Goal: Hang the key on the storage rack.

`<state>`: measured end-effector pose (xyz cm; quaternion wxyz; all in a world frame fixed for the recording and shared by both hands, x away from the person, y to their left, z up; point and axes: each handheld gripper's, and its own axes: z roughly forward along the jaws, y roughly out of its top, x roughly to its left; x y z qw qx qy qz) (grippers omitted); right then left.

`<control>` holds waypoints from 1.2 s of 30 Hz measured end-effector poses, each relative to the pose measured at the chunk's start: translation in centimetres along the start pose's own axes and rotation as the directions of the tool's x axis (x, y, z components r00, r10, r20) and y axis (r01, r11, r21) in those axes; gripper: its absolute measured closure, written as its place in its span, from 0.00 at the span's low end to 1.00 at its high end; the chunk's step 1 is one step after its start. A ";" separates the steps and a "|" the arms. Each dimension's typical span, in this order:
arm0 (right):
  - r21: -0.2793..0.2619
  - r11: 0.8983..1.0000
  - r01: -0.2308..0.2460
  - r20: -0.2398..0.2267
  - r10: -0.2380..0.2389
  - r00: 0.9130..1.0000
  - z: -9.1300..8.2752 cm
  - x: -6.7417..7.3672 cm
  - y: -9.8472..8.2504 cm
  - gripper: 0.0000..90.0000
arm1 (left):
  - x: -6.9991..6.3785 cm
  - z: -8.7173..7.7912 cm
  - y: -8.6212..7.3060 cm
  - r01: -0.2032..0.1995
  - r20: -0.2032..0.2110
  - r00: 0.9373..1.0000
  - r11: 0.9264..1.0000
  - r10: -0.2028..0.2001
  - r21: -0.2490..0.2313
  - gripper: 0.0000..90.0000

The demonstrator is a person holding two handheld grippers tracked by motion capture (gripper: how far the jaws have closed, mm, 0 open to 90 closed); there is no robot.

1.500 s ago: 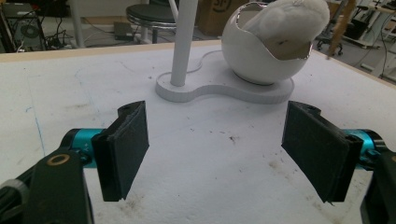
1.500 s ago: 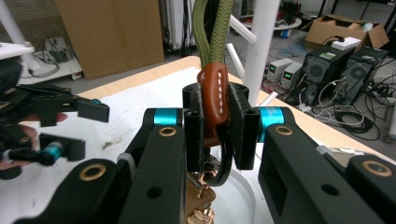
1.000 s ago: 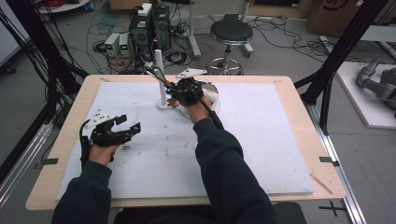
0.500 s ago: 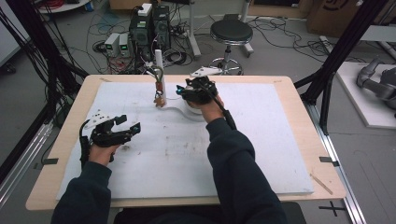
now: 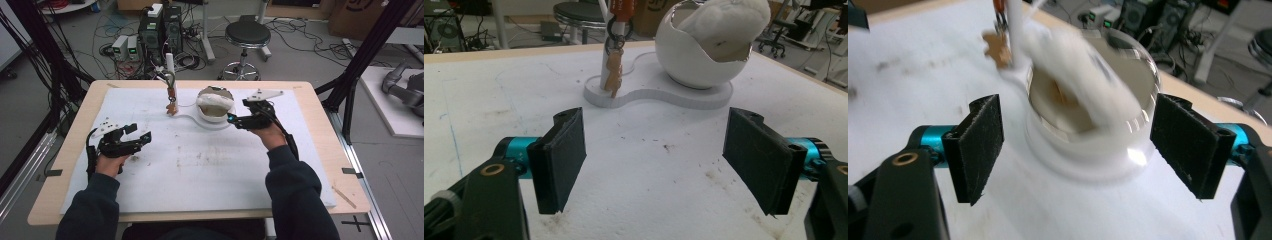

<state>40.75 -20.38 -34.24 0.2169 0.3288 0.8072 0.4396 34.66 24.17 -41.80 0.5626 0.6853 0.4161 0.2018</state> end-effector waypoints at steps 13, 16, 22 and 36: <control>-0.035 0.994 -0.102 0.070 0.105 0.992 -5.8 -1.9 -9.2 0.24 | -0.7 0.6 0.1 0.001 0.006 1.000 1.000 -0.001 -0.028 0.28; -0.040 0.991 -0.125 0.099 0.128 0.987 -6.8 -2.2 -11.2 0.24 | -0.8 0.8 0.1 -0.009 0.005 1.000 1.000 0.009 -0.026 0.28; -0.041 0.989 -0.139 0.158 0.143 0.977 -8.5 -3.0 -12.7 0.24 | -1.0 0.8 0.1 -0.014 0.006 1.000 0.999 0.014 -0.032 0.28; -0.051 0.989 -0.140 0.195 0.147 0.970 -9.3 -3.6 -13.2 0.24 | -1.0 0.5 0.2 -0.018 0.003 1.000 0.999 0.018 -0.037 0.28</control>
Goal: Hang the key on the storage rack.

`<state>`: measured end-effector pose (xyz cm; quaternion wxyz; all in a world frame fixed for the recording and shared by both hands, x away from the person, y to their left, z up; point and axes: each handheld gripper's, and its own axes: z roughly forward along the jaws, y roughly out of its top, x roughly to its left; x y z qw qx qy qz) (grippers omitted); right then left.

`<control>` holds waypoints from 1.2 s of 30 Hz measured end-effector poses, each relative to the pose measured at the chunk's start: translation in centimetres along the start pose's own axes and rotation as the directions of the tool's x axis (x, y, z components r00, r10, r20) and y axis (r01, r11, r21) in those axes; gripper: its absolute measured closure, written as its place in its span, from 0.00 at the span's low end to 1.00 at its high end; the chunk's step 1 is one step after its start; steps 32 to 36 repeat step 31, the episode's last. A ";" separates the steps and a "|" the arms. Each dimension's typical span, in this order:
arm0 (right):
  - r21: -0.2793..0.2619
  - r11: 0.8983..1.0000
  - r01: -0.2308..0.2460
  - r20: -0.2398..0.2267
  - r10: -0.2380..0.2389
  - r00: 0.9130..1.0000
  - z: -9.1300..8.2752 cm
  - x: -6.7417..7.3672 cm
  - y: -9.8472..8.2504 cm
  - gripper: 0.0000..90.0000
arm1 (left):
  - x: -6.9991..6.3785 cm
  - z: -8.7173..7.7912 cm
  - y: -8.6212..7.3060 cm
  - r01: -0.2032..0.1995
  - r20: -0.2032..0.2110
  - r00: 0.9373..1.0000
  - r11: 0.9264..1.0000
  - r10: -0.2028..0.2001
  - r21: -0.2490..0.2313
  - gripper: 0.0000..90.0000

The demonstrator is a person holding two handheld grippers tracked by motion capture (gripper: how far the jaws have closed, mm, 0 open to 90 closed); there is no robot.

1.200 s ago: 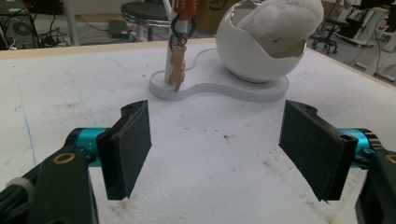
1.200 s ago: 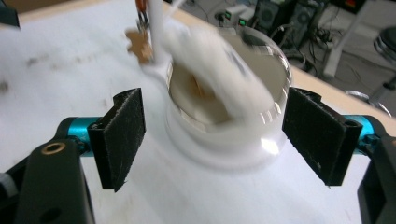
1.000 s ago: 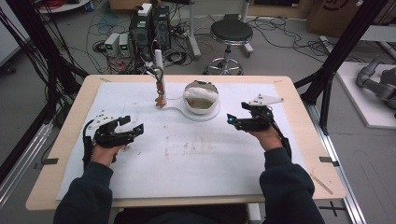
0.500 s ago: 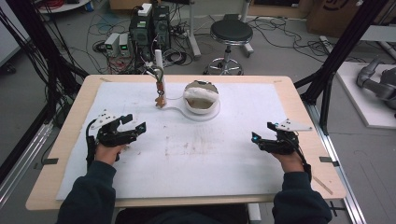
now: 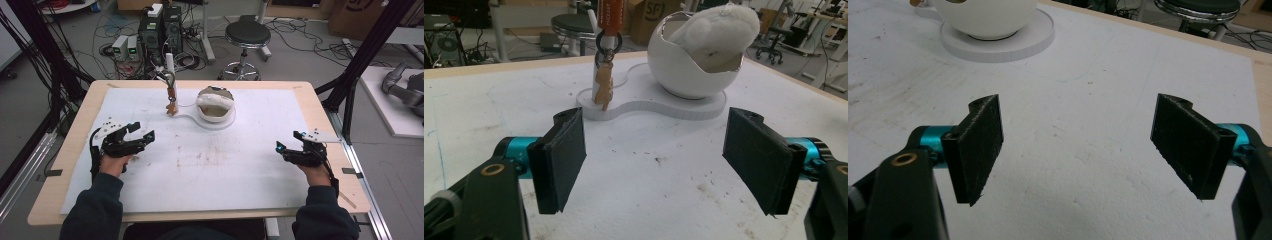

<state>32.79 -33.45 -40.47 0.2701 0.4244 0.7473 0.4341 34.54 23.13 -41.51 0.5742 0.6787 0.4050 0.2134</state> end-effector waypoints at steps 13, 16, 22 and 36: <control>0.009 1.000 0.025 -0.002 -0.025 1.000 0.4 0.4 0.1 0.24 | -0.2 -0.1 0.0 -0.006 0.009 1.000 1.000 0.006 0.004 0.28; 0.012 0.999 0.030 -0.003 -0.030 1.000 0.4 0.5 0.1 0.24 | -0.2 0.0 0.0 -0.005 0.009 1.000 1.000 0.005 0.006 0.28; 0.012 1.000 0.023 -0.005 -0.023 1.000 0.5 0.4 0.1 0.24 | -0.2 0.0 -0.1 -0.007 0.008 1.000 1.000 0.007 0.011 0.28; 0.002 1.000 0.031 -0.013 -0.031 0.999 0.6 0.3 0.1 0.24 | -0.2 0.0 -0.1 -0.010 0.004 1.000 1.000 0.010 0.016 0.28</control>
